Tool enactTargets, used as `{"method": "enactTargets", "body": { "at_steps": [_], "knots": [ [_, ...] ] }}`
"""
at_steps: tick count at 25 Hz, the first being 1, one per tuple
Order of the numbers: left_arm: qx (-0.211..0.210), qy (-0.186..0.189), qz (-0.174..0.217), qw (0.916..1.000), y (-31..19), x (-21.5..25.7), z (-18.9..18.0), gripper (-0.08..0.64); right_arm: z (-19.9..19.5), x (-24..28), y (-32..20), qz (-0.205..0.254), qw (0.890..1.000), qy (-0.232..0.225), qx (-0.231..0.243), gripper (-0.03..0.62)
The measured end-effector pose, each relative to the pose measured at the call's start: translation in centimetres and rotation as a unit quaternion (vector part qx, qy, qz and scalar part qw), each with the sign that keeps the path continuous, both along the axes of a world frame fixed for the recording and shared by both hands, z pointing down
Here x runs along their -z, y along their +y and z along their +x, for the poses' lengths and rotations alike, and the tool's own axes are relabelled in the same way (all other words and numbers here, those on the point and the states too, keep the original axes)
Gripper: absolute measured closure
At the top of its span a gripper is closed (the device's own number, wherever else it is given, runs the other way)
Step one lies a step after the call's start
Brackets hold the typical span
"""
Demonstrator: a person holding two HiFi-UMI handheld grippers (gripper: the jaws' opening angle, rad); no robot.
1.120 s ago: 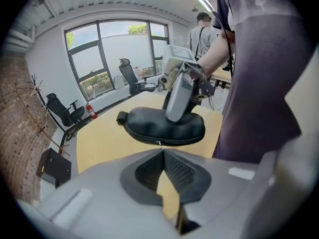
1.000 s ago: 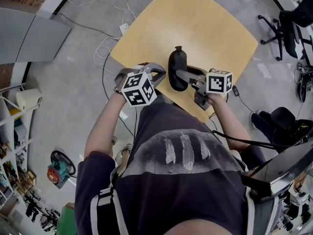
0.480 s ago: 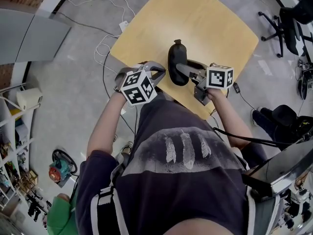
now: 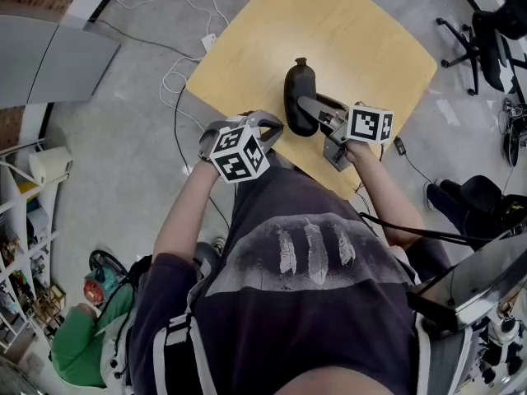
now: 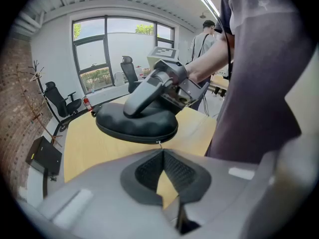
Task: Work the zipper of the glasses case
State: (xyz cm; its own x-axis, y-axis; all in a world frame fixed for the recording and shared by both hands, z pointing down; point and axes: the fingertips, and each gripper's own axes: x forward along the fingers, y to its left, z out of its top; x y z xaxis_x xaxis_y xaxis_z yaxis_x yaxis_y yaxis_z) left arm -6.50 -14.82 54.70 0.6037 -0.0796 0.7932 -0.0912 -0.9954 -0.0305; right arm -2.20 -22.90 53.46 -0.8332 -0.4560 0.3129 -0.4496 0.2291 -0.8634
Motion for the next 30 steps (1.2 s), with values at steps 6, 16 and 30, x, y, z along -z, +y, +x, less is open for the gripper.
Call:
{"method": "enactTargets", "body": {
  "at_steps": [6,16,30],
  "knots": [
    [0.015,0.014,-0.01,0.9997,0.4,0.1,0.5,0.56,0.4,-0.1,-0.2,-0.008,0.999,-0.013,-0.028,0.364],
    [0.027,0.03,-0.029,0.9988,1.1,0.2,1.7,0.56,1.5,-1.7,-0.7,-0.042,0.995,-0.005,-0.095,0.376],
    [0.076,-0.022,-0.023,0.9966,-0.4,-4.5,0.9,0.56,1.7,-5.6,-1.3,-0.03,0.995,0.083,-0.038,0.393]
  ]
}}
